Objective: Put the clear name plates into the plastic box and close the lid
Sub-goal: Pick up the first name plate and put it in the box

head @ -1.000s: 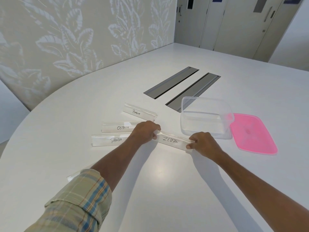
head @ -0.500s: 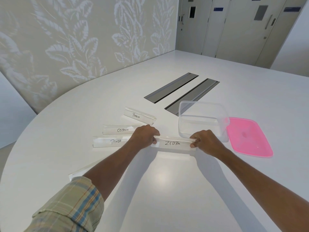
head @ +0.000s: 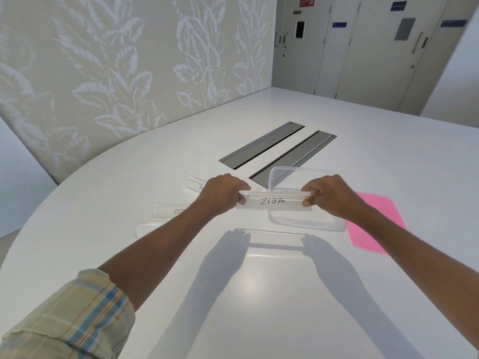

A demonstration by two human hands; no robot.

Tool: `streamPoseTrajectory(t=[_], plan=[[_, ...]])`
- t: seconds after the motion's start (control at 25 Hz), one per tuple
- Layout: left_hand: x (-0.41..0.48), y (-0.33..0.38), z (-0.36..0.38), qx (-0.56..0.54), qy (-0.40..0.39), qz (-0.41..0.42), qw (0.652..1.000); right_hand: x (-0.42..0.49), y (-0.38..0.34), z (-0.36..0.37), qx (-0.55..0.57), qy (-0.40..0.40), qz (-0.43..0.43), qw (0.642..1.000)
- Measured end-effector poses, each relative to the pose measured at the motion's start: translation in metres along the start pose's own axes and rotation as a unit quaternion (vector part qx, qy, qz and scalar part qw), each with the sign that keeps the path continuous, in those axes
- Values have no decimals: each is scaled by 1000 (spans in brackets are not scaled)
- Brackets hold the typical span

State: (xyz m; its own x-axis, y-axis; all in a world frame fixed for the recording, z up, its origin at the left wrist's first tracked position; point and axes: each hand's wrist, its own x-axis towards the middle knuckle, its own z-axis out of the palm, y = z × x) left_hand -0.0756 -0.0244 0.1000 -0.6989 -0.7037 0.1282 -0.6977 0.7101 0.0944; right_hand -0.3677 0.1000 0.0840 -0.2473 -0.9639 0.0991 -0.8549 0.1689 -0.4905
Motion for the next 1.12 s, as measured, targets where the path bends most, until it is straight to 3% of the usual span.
streamPoseTrajectory(t=[0.24,0.68,0.96,1.12], plan=[[45,25,-5,-17,32,-10,999,27,27,-33,-13,28,3,1000],[138,56,47,9,62,45,997,66,95,-49,-99,28,42,994],[167,64,81,8,36,20,999,91,127,-26,-112,-15,51,992],[186,66,95,83,20,44,995,105,137,-14,-149,-34,51,987]])
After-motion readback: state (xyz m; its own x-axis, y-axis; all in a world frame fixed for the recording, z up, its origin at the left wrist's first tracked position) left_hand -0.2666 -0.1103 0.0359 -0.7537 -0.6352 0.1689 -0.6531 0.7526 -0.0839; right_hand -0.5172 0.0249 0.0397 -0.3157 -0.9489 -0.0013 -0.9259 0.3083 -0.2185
